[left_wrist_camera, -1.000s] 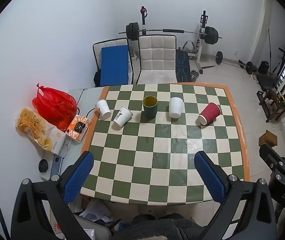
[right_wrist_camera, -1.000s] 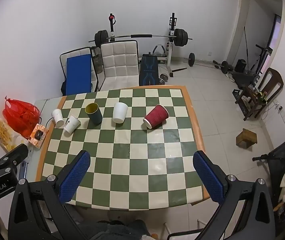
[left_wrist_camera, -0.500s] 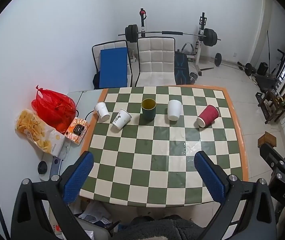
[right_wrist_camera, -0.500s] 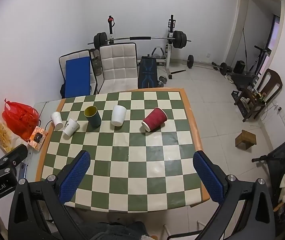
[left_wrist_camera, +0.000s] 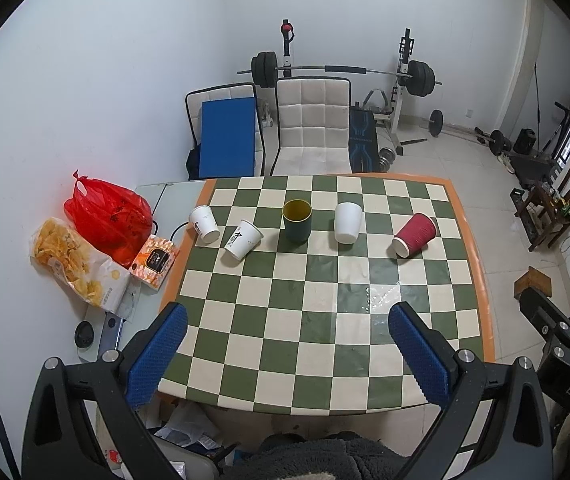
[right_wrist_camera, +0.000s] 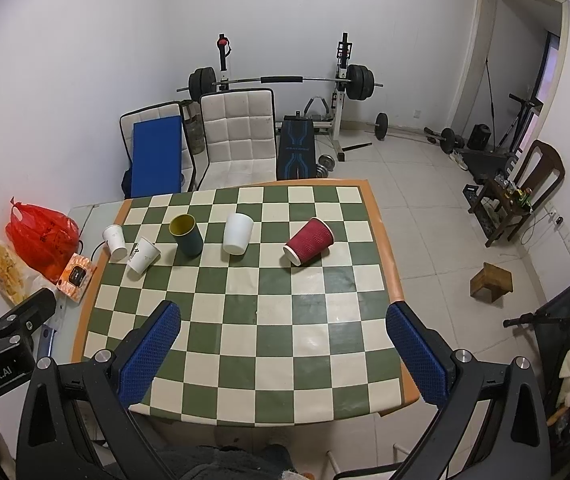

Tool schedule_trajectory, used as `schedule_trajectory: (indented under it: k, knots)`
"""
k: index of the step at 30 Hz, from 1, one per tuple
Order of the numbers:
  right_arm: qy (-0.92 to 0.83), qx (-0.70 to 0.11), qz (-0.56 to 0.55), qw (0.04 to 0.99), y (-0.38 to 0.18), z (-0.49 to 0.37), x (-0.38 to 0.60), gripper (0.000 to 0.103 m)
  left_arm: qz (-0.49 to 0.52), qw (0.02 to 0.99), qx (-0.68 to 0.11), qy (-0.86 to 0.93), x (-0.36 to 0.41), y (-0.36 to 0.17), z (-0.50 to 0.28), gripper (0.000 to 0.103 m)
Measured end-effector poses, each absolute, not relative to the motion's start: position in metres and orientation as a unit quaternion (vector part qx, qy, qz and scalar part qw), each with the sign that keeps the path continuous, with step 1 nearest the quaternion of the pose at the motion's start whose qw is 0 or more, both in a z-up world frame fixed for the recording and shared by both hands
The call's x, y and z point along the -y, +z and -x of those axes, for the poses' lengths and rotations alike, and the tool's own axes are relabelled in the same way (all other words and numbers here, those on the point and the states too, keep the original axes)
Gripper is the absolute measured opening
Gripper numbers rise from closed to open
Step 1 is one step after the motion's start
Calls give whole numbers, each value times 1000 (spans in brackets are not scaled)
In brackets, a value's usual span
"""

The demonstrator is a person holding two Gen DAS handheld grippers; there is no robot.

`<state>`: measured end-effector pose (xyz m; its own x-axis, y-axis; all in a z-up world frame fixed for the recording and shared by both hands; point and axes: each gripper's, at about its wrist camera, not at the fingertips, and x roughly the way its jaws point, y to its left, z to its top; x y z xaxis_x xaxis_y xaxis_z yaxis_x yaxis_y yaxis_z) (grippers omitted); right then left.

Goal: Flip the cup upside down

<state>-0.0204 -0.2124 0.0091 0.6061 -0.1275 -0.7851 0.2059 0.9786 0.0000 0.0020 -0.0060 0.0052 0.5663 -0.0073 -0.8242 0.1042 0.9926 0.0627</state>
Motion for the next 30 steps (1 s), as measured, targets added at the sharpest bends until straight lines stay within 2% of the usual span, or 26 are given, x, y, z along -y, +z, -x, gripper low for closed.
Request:
schedule_trajectory:
  k: [30]
  knots:
    - [-92, -430, -45, 897, 17, 23, 210, 103, -51, 886, -460, -31, 12, 16, 0, 103]
